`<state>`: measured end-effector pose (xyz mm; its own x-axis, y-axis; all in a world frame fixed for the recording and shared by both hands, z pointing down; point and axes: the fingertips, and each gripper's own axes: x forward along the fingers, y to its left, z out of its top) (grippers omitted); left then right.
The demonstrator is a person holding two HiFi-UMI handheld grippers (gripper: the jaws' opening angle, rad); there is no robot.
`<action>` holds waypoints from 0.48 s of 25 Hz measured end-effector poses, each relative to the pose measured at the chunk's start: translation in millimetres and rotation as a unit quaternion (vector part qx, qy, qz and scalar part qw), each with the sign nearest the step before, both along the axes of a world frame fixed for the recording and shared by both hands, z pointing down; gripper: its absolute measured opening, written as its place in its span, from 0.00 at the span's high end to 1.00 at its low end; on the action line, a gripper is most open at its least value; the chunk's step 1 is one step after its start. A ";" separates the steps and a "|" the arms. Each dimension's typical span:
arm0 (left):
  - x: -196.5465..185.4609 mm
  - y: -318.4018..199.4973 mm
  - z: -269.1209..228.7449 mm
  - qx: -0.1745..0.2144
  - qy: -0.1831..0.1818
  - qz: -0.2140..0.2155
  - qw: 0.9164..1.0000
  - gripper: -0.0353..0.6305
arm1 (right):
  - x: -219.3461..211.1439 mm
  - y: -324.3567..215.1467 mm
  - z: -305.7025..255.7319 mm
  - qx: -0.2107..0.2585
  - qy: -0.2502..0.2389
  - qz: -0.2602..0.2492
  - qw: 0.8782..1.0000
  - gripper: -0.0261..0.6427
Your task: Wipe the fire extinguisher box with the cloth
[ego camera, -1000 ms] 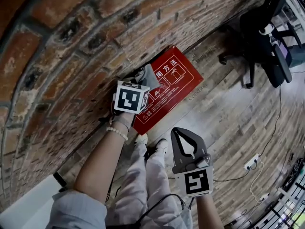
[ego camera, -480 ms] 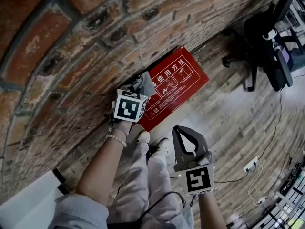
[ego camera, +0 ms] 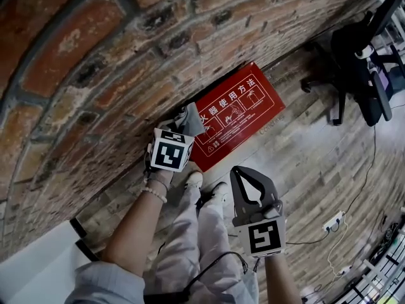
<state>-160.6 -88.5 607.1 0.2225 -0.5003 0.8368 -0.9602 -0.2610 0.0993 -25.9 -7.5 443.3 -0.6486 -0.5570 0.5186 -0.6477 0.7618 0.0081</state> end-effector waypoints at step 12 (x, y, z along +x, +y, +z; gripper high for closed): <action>-21.3 26.0 -0.8 -0.001 0.003 -0.035 0.999 0.93 | -7.7 4.0 0.1 -0.002 0.003 -0.009 1.000 0.95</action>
